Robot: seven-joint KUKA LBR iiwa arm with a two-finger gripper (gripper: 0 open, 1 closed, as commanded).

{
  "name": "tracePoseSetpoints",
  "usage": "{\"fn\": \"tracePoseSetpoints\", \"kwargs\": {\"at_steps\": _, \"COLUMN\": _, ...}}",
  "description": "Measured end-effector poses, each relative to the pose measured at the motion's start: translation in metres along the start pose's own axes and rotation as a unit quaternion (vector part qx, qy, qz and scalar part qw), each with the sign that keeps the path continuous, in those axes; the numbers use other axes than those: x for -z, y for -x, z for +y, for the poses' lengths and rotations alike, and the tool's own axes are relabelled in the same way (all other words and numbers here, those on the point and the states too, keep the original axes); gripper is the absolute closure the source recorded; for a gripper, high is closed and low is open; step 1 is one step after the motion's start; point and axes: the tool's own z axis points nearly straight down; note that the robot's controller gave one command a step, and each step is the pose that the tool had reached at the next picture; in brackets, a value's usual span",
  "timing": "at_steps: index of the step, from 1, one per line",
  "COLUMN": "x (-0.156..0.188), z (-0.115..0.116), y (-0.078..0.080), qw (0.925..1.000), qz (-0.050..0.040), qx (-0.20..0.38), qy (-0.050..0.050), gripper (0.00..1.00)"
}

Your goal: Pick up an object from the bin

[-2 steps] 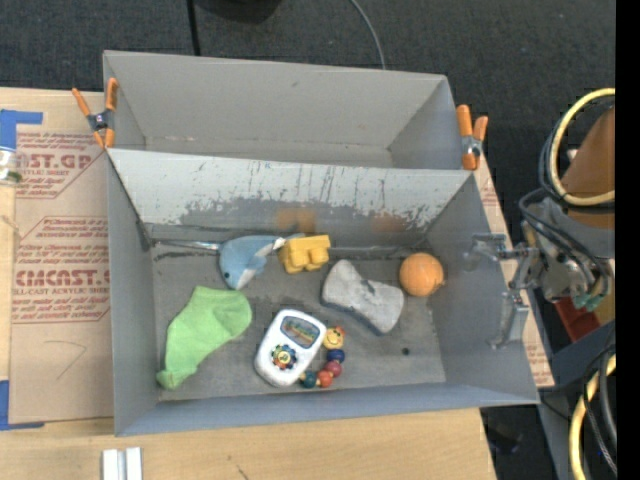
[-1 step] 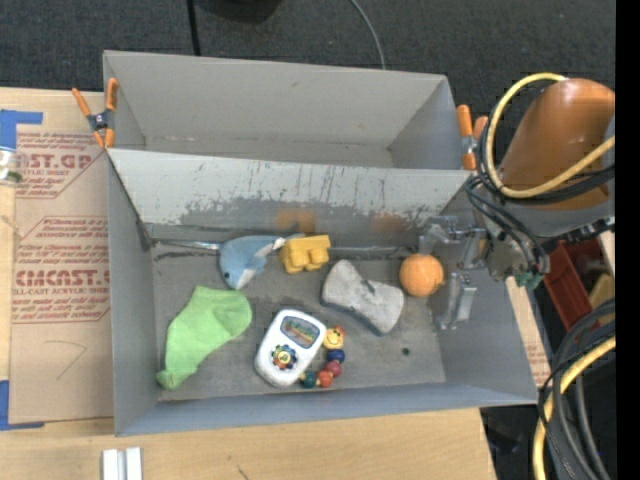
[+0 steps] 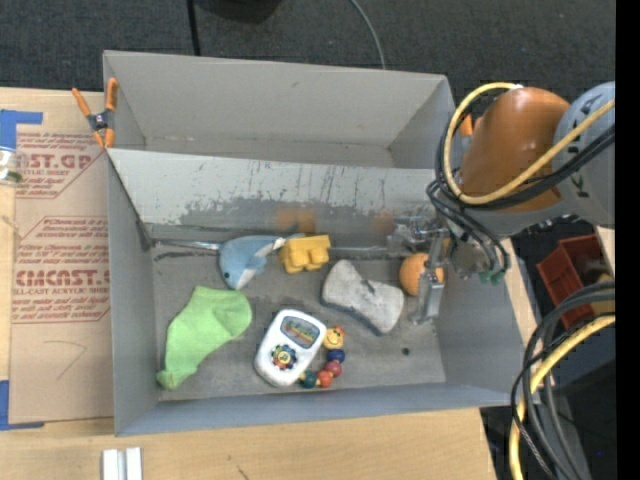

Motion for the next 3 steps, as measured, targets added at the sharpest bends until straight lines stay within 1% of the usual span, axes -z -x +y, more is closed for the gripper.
{"fn": "tracePoseSetpoints", "kwargs": {"at_steps": 1, "x": -0.041, "z": -0.016, "y": 0.018, "qw": 0.9994, "qz": 0.0013, "qx": -0.035, "qy": -0.001, "gripper": 0.00}}
{"fn": "tracePoseSetpoints", "kwargs": {"at_steps": 2, "x": -0.078, "z": -0.020, "y": 0.014, "qw": 0.9912, "qz": -0.0004, "qx": -0.133, "qy": 0.000, "gripper": 0.00}}
{"fn": "tracePoseSetpoints", "kwargs": {"at_steps": 3, "x": -0.095, "z": -0.009, "y": 0.024, "qw": 0.9900, "qz": 0.0024, "qx": -0.141, "qy": -0.001, "gripper": 0.00}}
